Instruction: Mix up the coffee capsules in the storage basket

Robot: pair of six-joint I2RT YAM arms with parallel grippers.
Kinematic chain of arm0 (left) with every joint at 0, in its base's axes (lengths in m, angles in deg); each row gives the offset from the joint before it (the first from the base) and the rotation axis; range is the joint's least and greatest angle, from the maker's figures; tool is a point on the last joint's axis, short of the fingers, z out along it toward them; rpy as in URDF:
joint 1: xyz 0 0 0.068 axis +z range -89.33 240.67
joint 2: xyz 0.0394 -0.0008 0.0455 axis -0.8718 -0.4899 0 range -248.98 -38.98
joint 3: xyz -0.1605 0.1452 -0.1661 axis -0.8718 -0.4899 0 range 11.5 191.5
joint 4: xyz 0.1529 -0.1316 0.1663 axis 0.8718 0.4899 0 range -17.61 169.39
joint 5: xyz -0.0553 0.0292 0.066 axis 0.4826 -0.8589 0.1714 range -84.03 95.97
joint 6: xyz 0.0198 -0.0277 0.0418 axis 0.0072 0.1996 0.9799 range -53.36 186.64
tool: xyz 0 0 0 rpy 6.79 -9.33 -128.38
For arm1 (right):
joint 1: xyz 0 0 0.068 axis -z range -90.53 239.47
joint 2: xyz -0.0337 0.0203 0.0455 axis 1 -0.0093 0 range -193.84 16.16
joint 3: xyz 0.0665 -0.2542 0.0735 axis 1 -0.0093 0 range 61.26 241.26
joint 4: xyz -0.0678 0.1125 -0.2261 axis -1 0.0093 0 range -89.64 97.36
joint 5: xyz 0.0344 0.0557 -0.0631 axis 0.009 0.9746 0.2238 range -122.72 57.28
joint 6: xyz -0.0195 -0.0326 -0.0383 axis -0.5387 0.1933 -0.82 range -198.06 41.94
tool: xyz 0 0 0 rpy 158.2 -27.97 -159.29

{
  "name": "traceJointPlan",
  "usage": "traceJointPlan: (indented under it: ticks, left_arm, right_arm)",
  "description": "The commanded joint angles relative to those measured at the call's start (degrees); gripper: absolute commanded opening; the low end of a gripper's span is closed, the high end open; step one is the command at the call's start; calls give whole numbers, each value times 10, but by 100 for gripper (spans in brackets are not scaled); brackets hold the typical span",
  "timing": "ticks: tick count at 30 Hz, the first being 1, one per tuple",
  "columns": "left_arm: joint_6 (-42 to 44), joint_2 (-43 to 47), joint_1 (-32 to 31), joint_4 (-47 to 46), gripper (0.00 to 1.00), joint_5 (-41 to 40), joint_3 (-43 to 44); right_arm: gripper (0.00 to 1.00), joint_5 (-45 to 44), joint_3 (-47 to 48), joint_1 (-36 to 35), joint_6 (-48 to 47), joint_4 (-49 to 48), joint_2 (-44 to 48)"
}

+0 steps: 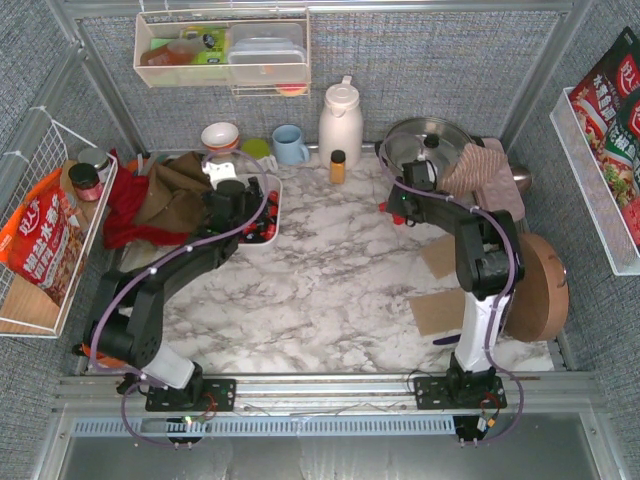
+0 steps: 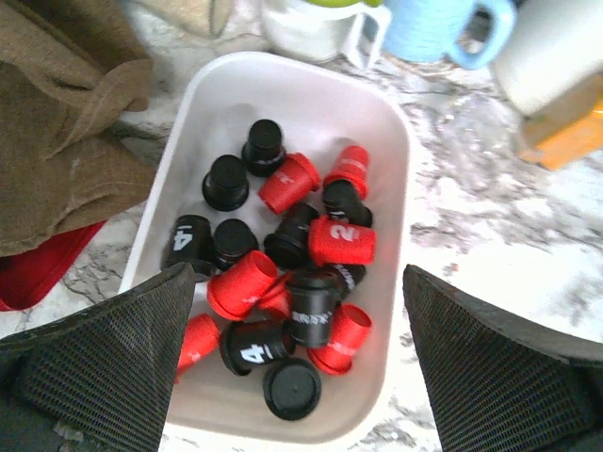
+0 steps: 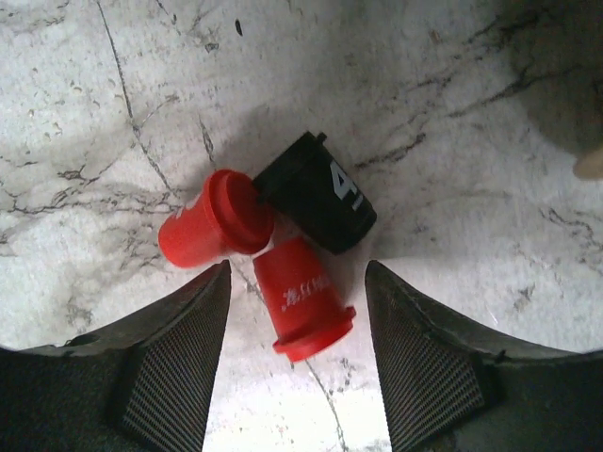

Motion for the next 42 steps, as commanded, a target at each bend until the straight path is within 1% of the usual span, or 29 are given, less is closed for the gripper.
traceJointPlan:
  ticks: [1, 3, 7, 12, 14, 16, 20, 23, 26, 29, 32, 34, 35, 36, 38, 40, 42]
  left_arm:
    - [-11, 50, -1, -34, 99, 73, -29]
    - [-14, 67, -1, -36, 99, 99, -42]
    - [-29, 91, -2, -38, 99, 124, -63]
    - [-46, 112, -3, -40, 99, 143, -81]
    - [-51, 119, -3, -41, 99, 148, -86]
    - [-56, 126, -3, -41, 99, 149, -94]
    - [-64, 142, -5, -41, 99, 152, -109]
    - [-67, 150, -8, -30, 99, 158, -113]
    - [-63, 156, -14, -25, 99, 176, -116]
    - [-45, 155, -28, -31, 99, 193, -119]
    - [-9, 149, -53, -51, 99, 210, -121]
    - [48, 146, -88, -88, 99, 214, -131]
    - [88, 144, -112, -116, 99, 212, -139]
    - [148, 141, -135, -147, 99, 210, -150]
    - [239, 135, -176, -224, 99, 221, -189]
    - [295, 125, -197, -311, 99, 249, -222]
    - [330, 109, -204, -382, 99, 289, -243]
  right_arm:
    - [63, -15, 44, 0, -21, 60, -27]
    - [63, -17, 60, 0, -27, 77, -39]
    - [62, -3, 88, 0, -34, 111, -60]
    - [52, 15, 97, -1, -41, 124, -66]
    - [47, 24, 91, -1, -42, 125, -63]
    - [44, 35, 81, -2, -43, 121, -58]
    - [37, 52, 54, -4, -52, 99, -40]
    - [35, 65, 25, -8, -67, 71, -15]
    - [32, 82, -16, -12, -88, 31, 27]
    - [30, 117, -82, -16, -100, -36, 87]
    - [30, 165, -158, -21, -95, -118, 159]
    - [30, 207, -214, -28, -89, -175, 209]
    - [29, 221, -237, -34, -87, -197, 233]
    - [29, 231, -255, -42, -87, -211, 258]
    - [29, 243, -289, -67, -86, -228, 307]
    - [29, 254, -327, -90, -87, -245, 360]
    - [29, 265, -354, -113, -83, -259, 401]
